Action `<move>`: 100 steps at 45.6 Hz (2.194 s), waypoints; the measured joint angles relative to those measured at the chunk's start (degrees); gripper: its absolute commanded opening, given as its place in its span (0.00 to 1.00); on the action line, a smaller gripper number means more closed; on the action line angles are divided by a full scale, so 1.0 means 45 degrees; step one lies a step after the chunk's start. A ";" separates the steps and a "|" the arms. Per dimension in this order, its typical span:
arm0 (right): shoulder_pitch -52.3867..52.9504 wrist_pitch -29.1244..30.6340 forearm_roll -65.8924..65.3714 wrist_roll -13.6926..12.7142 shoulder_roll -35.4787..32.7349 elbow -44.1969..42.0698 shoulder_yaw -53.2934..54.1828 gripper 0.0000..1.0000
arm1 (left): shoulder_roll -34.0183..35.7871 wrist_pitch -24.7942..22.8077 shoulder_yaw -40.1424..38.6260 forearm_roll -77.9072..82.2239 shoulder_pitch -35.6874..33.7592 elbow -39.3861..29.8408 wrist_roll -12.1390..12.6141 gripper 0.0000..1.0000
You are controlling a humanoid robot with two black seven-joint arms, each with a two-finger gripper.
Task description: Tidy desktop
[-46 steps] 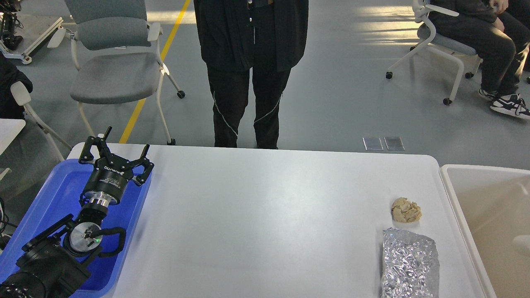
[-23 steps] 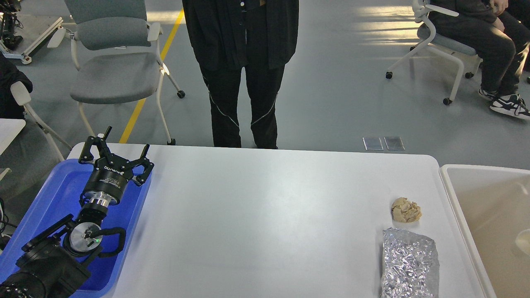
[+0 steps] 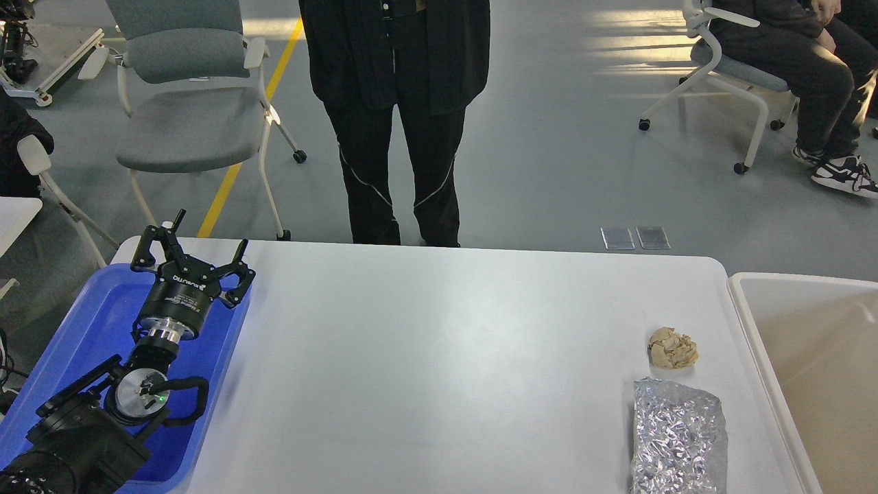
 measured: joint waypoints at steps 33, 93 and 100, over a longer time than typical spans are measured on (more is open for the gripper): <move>0.0609 0.0307 0.0100 0.1460 -0.0719 -0.0386 0.0446 1.00 | 0.0000 0.0000 -0.0005 0.0003 0.0000 -0.0003 -0.0002 1.00; -0.1756 0.3318 -0.1294 0.3363 -0.0164 1.2172 1.3706 1.00 | 0.0000 0.0001 -0.0003 0.0001 0.0001 -0.0001 -0.0004 1.00; -0.2006 0.3245 -0.1403 0.3673 0.0256 1.2062 1.3970 1.00 | 0.0000 0.0001 -0.0003 -0.0003 0.0001 0.0000 -0.0004 1.00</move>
